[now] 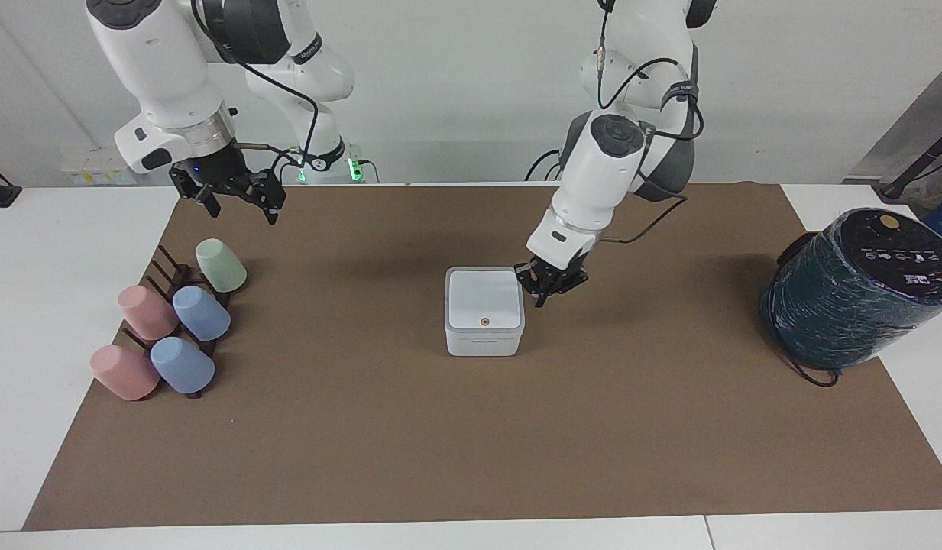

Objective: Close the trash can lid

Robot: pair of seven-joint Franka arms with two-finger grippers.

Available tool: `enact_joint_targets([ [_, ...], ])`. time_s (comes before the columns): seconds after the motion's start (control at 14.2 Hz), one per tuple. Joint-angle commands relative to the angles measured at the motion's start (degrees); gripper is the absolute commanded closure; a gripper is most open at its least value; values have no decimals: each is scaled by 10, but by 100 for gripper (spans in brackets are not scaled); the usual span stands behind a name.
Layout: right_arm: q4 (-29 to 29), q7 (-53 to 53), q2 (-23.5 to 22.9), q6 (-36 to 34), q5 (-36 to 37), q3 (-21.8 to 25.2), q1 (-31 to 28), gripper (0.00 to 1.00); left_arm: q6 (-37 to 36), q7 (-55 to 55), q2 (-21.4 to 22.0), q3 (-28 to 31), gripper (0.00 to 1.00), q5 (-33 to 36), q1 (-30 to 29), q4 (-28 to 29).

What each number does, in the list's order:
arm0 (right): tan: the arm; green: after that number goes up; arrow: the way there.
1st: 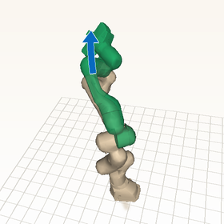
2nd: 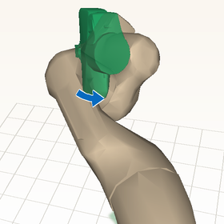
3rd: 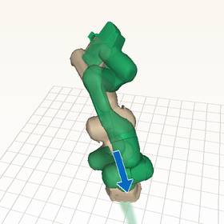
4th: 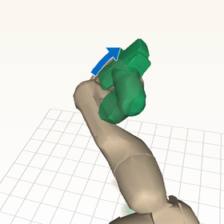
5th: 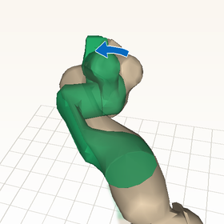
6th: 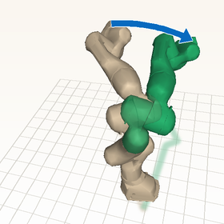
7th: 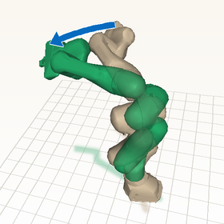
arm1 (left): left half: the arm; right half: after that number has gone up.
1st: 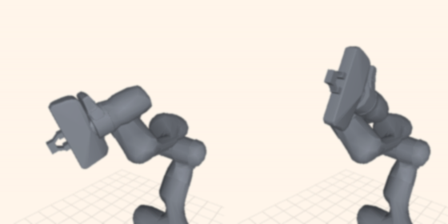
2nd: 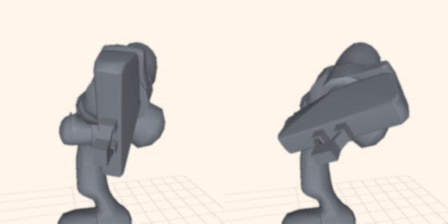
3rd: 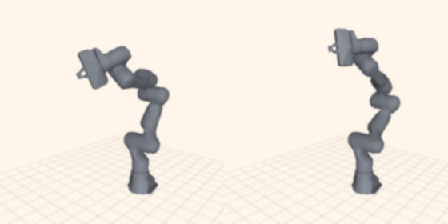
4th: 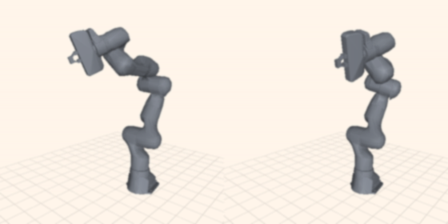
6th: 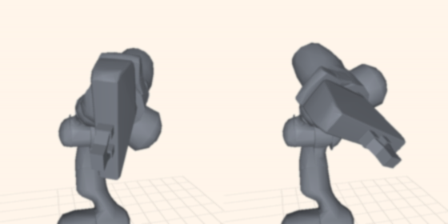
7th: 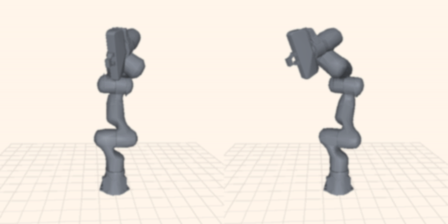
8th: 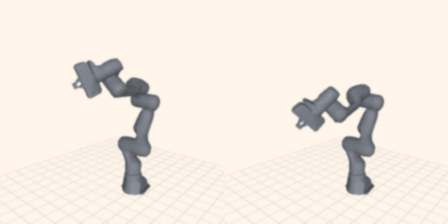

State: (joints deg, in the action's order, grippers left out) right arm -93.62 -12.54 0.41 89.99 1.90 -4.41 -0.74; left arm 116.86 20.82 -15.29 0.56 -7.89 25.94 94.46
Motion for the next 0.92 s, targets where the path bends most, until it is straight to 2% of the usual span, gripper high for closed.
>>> enact_joint_targets([
  [0.0,-2,17,5,-4,-7,-3,-8,0,-57,-93,18,1,100,10,-43,-3],
  [0.28,-2,17,5,-4,-7,-3,-8,0,-137,-190,26,5,100,82,-84,-37],
  [0.71,-2,17,5,-4,-7,-3,-8,0,-200,-259,88,4,98,83,-144,-41],
  [0.78,-2,17,5,-4,-7,-3,-8,0,-208,-259,99,5,88,83,-146,-40],
  [0.85,-2,17,5,-4,-7,-3,-8,0,-213,-259,106,5,72,83,-146,-40],
])
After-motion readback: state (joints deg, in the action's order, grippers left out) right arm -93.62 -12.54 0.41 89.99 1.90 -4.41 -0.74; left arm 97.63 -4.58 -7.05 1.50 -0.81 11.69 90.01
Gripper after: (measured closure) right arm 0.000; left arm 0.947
